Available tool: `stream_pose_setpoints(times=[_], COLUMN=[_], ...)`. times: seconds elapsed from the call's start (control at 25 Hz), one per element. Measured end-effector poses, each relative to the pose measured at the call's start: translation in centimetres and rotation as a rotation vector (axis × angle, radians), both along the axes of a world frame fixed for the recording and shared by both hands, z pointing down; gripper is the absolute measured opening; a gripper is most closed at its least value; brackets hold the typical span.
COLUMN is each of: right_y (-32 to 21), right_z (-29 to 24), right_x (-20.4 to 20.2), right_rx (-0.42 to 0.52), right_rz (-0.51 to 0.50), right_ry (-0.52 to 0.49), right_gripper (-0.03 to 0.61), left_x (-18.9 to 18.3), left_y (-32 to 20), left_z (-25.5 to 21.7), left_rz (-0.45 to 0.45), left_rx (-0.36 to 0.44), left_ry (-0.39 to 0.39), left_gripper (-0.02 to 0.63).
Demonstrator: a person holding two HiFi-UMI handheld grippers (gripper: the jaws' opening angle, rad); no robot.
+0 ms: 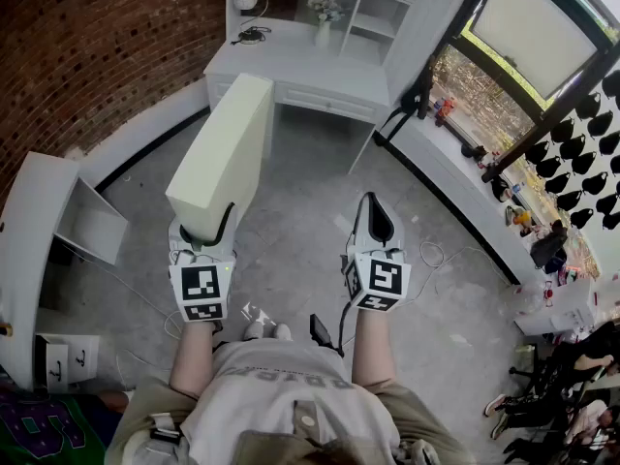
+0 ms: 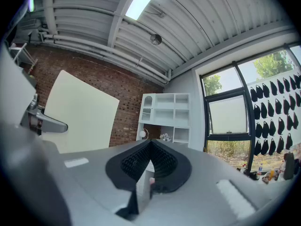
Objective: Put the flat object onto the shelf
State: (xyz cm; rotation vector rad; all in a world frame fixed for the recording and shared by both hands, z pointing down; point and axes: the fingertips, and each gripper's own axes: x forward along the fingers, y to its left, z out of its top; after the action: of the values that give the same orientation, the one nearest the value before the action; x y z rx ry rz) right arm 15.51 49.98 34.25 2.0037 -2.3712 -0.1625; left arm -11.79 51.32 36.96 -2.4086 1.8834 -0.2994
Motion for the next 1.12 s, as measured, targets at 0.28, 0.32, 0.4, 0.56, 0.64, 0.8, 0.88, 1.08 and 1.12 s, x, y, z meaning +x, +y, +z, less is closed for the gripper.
stream_pose_setpoints(times=[0.28, 0.32, 0.4, 0.56, 0.64, 0.8, 0.88, 1.08, 1.12], right_y=[0.3, 0.3, 0.4, 0.6, 0.6, 0.3, 0.2, -0.9, -1.2], right_z=[0.0, 0.0, 0.1, 0.3, 0.5, 1.1, 1.3, 1.1, 1.1], right_x=[0.1, 0.1, 0.2, 0.2, 0.4, 1.1, 1.4, 4.1, 4.9], right_rx=[0.000, 0.000, -0.003, -0.012, -0.019, -0.035, -0.038, -0.043, -0.042], right_rz=[0.001, 0.002, 0.003, 0.003, 0.002, 0.004, -0.003, -0.045, -0.050], right_ry=[0.014, 0.016, 0.021, 0.033, 0.033, 0.030, 0.022, -0.186, -0.249], right_gripper=[0.000, 0.002, 0.002, 0.000, 0.002, 0.001, 0.002, 0.002, 0.002], left_x=[0.2, 0.3, 0.3, 0.5, 0.8, 1.7, 2.3, 4.6, 5.0], left_y=[0.1, 0.1, 0.1, 0.2, 0.1, -0.4, -0.7, -2.0, -2.3], left_z=[0.2, 0.2, 0.3, 0.6, 0.8, 1.2, 1.5, 0.9, 0.7], left_rz=[0.000, 0.001, 0.001, 0.001, 0.001, 0.006, 0.007, 0.014, 0.018], left_rx=[-0.002, -0.003, -0.005, -0.013, -0.017, -0.023, -0.027, -0.010, -0.009], left_ry=[0.006, 0.006, 0.009, 0.021, 0.026, 0.034, 0.046, 0.137, 0.162], left_gripper=[0.259, 0.259, 0.259, 0.259, 0.259, 0.259, 0.259, 0.259, 0.259])
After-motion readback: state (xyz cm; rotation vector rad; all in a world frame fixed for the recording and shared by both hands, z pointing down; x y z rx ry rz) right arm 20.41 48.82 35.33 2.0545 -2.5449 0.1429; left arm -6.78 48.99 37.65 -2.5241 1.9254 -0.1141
